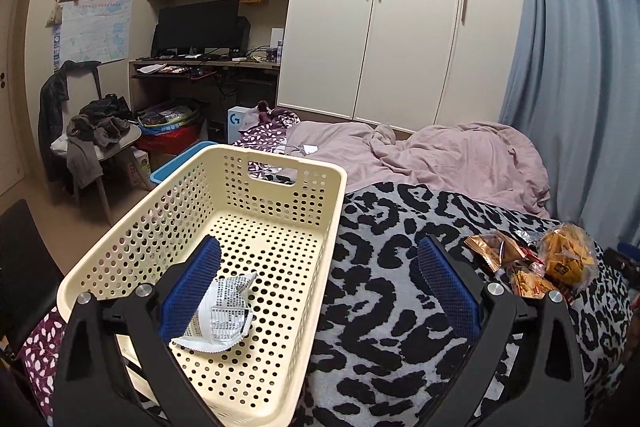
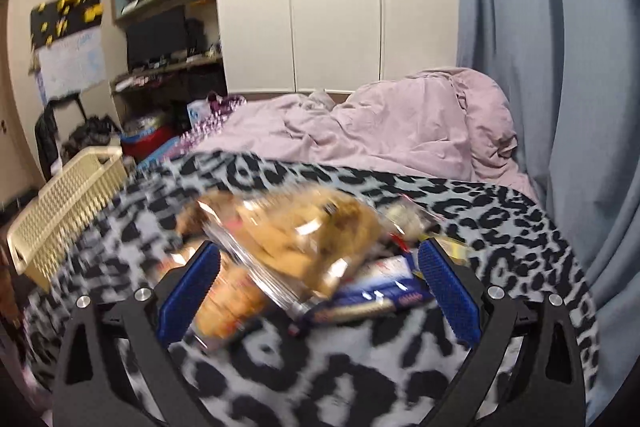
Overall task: Organize snacks
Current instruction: 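Move the right gripper to the clear bag of yellow crackers, then grasp the clear cracker bag with the right gripper and lift it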
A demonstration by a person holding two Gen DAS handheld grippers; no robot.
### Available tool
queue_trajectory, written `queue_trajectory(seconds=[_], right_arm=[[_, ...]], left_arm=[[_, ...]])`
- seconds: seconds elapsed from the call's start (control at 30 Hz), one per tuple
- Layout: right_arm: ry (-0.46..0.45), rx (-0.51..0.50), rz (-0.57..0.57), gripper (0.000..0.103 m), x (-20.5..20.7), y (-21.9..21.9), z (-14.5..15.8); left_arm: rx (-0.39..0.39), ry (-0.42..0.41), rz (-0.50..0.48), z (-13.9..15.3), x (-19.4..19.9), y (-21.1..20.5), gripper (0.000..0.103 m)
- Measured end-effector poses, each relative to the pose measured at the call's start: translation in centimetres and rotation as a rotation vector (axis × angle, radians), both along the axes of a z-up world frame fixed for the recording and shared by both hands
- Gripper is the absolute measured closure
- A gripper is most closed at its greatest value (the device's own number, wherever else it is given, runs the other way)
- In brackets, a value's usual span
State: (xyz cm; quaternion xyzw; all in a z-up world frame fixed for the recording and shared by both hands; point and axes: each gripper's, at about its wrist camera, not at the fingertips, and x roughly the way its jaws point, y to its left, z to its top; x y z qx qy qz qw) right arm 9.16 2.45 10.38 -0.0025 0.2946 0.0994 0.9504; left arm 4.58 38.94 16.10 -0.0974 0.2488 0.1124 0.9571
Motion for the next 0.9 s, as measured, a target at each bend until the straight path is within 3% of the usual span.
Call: queue_trajectory(seconds=[0.23,0.4,0.53,0.9], right_arm=[[0.053,0.053,-0.136,0.005,4.2,2.6,-0.6],[0.116,0.025,-0.229,0.005,7.4,4.0,-2.5],[0.087,-0.029,-0.250,0.005,7.5,4.6,-2.9],[0.108,-0.008,-0.245,0.005,5.6,1.7,-3.9]], left_arm=[[-0.044,0.021,-0.018,-1.4,0.5,-0.1,0.003],[-0.046,0.031,-0.035,-2.1,0.5,-0.7,0.003],[-0.008,0.039,-0.050,-2.3,0.8,-1.5,0.003],[-0.013,0.027,-0.051,-2.1,0.7,-1.2,0.003]])
